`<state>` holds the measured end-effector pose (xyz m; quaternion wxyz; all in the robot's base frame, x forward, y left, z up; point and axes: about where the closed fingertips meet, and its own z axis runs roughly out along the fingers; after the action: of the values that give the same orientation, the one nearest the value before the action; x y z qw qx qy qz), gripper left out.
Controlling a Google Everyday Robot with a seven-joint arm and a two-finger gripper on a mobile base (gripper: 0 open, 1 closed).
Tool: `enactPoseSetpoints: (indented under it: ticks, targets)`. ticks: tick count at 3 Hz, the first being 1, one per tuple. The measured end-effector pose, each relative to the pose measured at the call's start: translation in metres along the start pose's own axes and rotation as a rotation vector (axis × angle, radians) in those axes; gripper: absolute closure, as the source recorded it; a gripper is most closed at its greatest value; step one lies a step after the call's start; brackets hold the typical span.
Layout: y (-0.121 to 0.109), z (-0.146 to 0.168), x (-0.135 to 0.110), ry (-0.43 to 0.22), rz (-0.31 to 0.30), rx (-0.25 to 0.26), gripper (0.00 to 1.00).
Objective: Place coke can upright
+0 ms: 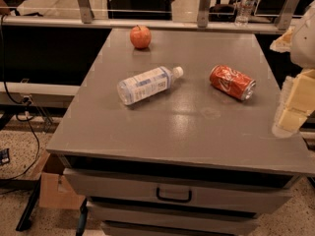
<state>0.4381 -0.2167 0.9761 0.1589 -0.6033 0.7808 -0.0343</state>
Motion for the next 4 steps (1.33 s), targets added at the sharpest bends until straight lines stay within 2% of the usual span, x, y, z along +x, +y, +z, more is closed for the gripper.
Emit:
enactPoseSetpoints:
  ticks: [1, 2, 3, 4]
  targets:
    - [0.0, 0.0, 0.0, -0.001, 0.001, 0.001, 0.0]
    - [-0.019, 0.0, 0.01, -0.039, 0.114, 0.037, 0.0]
    - [-0.056, 0.005, 0.023, -0.074, 0.26, 0.058, 0.0]
    - [-0.097, 0.018, 0.029, -0.065, 0.387, 0.073, 0.0]
